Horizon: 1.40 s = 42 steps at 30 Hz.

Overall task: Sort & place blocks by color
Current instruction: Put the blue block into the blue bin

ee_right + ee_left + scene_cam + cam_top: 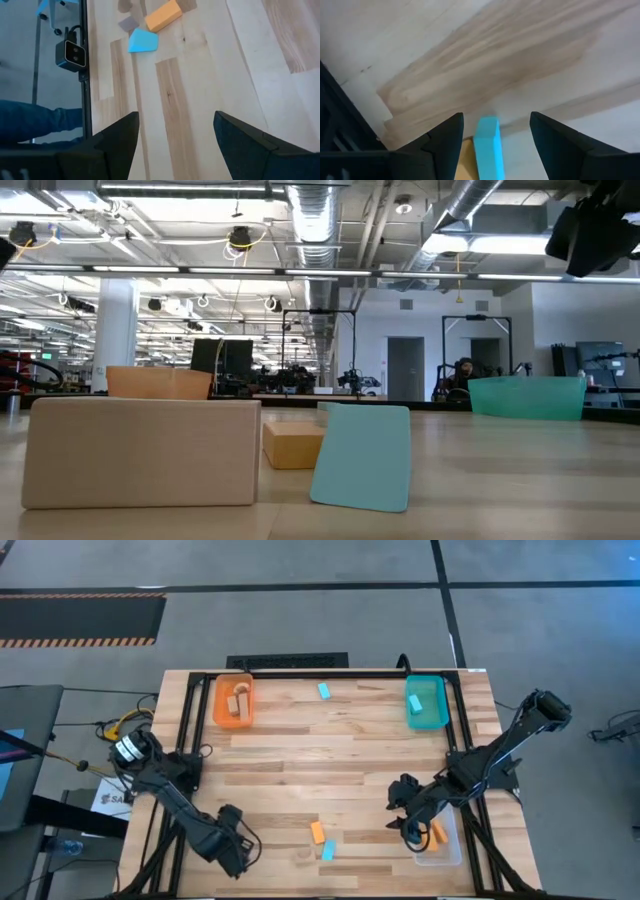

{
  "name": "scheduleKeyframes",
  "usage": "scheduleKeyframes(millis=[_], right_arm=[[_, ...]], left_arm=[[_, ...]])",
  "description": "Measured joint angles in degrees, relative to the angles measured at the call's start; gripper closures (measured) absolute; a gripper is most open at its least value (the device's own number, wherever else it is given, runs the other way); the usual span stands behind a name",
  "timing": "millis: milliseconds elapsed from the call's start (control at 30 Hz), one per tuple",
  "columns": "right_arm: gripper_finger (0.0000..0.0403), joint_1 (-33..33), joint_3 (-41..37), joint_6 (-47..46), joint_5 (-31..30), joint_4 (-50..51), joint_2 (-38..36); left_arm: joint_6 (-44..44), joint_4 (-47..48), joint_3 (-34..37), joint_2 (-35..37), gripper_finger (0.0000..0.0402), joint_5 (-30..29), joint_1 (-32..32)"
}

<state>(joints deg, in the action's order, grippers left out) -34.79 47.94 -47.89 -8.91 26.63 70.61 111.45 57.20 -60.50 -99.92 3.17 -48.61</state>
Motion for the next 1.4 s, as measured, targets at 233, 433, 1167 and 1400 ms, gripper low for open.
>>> scheduleKeyframes(millis=[233,433,1167,1400], right_arm=[[0.0122,-1.04,0.0,-1.62,-0.09,-0.4,-0.01],[0.0122,-1.23,0.0,-1.74,-0.09,-0.44,-0.01],[0.0122,1.08,0.0,0.36,-0.16,-0.53,-0.01],[0.0122,1.08,0.0,0.41,-0.15,-0.52,-0.02]], left_arm=[[-2.2,-0.41,1.02,0.0,0.0181,2.34,0.56],[-5.4,-1.81,1.02,0.0,0.0181,5.52,-0.19],[-3.75,-10.98,4.82,0.13,0.0266,5.72,-1.25],[-4.52,-9.34,3.69,2.41,0.0375,-0.58,-1.17]])
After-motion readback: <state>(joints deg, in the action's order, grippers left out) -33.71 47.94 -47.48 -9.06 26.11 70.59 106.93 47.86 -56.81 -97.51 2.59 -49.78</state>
